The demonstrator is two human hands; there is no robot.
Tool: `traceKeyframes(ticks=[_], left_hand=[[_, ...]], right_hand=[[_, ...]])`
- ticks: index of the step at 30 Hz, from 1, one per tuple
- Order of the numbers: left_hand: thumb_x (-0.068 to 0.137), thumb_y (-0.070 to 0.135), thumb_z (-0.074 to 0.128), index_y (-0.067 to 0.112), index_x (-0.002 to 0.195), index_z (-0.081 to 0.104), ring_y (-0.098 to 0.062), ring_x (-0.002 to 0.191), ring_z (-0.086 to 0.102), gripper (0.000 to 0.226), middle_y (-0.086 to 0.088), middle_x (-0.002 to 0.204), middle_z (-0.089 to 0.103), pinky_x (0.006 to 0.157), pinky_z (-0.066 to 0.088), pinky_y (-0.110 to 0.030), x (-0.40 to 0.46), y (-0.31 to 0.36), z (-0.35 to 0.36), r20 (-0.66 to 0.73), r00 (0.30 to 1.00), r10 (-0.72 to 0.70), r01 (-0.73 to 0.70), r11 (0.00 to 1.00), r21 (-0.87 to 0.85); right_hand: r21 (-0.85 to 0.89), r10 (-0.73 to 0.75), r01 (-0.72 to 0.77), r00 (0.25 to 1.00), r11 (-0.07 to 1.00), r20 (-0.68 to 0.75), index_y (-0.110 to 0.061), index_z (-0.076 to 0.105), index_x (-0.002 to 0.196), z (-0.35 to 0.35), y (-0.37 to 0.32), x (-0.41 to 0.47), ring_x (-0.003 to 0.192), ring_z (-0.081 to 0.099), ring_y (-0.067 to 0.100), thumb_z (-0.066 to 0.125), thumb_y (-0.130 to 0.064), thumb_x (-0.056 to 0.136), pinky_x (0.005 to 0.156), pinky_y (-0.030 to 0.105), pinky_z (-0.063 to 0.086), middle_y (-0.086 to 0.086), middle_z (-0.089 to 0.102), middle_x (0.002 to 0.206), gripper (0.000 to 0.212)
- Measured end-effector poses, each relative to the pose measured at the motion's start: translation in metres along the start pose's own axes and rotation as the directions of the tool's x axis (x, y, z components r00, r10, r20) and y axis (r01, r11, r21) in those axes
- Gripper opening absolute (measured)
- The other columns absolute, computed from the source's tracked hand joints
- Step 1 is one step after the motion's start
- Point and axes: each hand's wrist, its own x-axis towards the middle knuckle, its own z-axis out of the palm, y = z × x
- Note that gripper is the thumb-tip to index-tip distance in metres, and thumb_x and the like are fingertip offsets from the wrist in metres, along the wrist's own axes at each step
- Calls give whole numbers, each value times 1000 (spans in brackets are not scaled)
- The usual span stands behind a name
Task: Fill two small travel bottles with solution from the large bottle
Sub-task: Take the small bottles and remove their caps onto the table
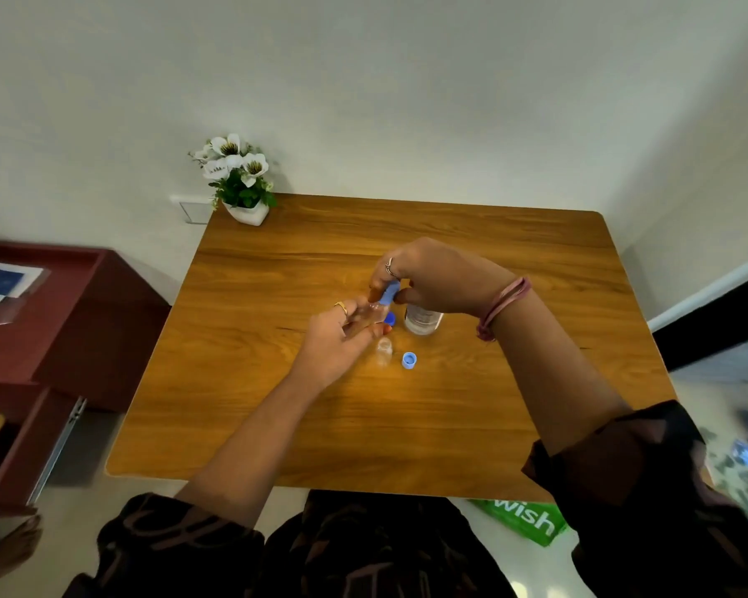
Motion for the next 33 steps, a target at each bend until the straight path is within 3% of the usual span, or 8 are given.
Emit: traceKeyframes(ticks=[5,9,12,16,18,23,26,33], left_hand=[[82,13,75,14,123,61,-5,105,64,44,5,113,70,95,52,-29,1,-2,15,26,999,-47,47,999,6],[79,19,77,12,126,59,-11,108,62,51,-2,119,66,94,50,-29,0,-1,37,-17,998,-59,58,998,-27],[78,21,78,14,123,61,-17,104,63,48,-5,116,64,86,52,-26,-3,-4,62,-38,997,-70,69,997,-19],[76,17,80,8,120,63,-15,106,61,48,1,119,54,85,51,-17,-3,-12,99,-15,997,-81,81,996,32],[76,24,80,8,121,64,-17,110,55,49,-2,120,53,91,49,-24,-6,-18,105,-57,994,-95,102,987,123],[75,24,80,16,116,68,-7,95,53,43,2,109,60,78,32,0,-2,-30,131,-116,992,-40,67,969,239],[77,24,79,16,119,65,-9,100,54,45,5,111,58,87,42,-15,3,-38,146,-131,987,-95,129,948,292],[81,23,75,11,122,61,-15,98,60,45,0,119,56,82,50,-23,9,-54,166,-126,975,-182,215,915,342]], right_hand=[[64,-19,18,1000,998,7,-13,69,107,-6,16,-11,99,61,14,64,-2,83,79,10,41,3,68,111,27],[330,131,-53,967,942,-218,-16,67,100,0,38,-35,86,59,5,68,-5,80,74,8,47,-6,64,99,23],[632,387,-113,867,767,-314,-17,57,103,27,60,-59,87,64,8,70,-4,80,73,13,51,-5,62,101,29],[812,625,-191,739,552,-252,-11,55,113,84,90,-87,102,64,9,68,-5,84,80,13,51,3,60,119,33],[841,685,-211,690,499,-233,-20,55,105,111,91,-95,101,64,10,68,-5,83,78,11,50,8,58,121,29],[859,804,-323,574,398,-157,-34,57,97,166,104,-109,104,60,8,72,-10,79,85,20,49,-3,63,112,34],[803,819,-432,562,411,-117,-32,59,102,189,111,-114,101,58,2,74,-13,77,83,19,46,-18,62,102,34],[712,827,-572,562,407,-21,-12,58,121,212,128,-111,110,60,17,71,-12,80,95,33,49,2,65,117,43]])
